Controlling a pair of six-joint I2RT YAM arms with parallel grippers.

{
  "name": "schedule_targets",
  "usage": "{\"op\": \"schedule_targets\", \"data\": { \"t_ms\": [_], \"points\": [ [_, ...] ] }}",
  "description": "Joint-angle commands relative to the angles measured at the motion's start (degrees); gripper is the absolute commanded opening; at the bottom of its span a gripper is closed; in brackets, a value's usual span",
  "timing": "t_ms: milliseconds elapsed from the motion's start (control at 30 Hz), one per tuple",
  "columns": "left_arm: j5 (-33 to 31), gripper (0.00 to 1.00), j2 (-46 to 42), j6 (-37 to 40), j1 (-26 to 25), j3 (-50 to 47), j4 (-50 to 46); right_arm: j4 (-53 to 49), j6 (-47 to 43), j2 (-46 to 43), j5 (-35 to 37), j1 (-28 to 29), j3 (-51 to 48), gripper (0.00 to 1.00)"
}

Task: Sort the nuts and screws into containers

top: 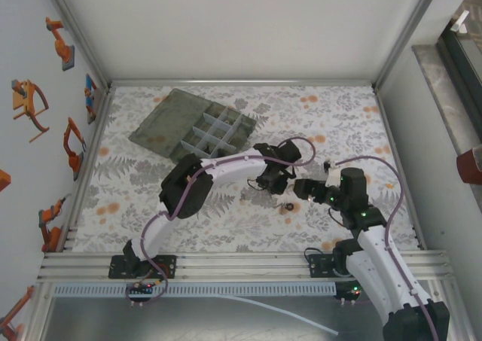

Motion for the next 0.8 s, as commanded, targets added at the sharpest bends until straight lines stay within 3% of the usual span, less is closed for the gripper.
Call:
{"op": "schedule_targets", "data": {
  "t_ms": [0,67,167,400,600,767],
  "points": [
    [2.13,0.22,-0.97,-0.73,1.17,0.28,-0.34,0.27,0.03,0.00,0.17,0.31,-0.43,0.99],
    [5.59,0.22,-3.03,-1.11,3.24,1.33,1.24,0.50,0.03,1.02,0.07,0.32,-0.19,0.99],
    [5.78,0.21,-6.27,-0.66,6.04,2.61,1.40,1.22,-0.14,2.92,-0.18,0.32,0.39,0.99],
    [-1.39,0.21,-17.14,0.63,12.70,-6.24,0.91,8.61,-2.94,14.18,-4.64,0.37,4.82,0.98],
    [-6.75,0.21,-28.47,0.69,20.29,-19.37,0.51,19.82,1.60,20.21,-7.08,1.07,5.59,0.98],
    [-11.54,0.21,-32.22,-0.11,25.17,-25.05,-2.76,23.24,2.49,25.16,-7.90,3.16,7.82,0.97]
  ]
}}
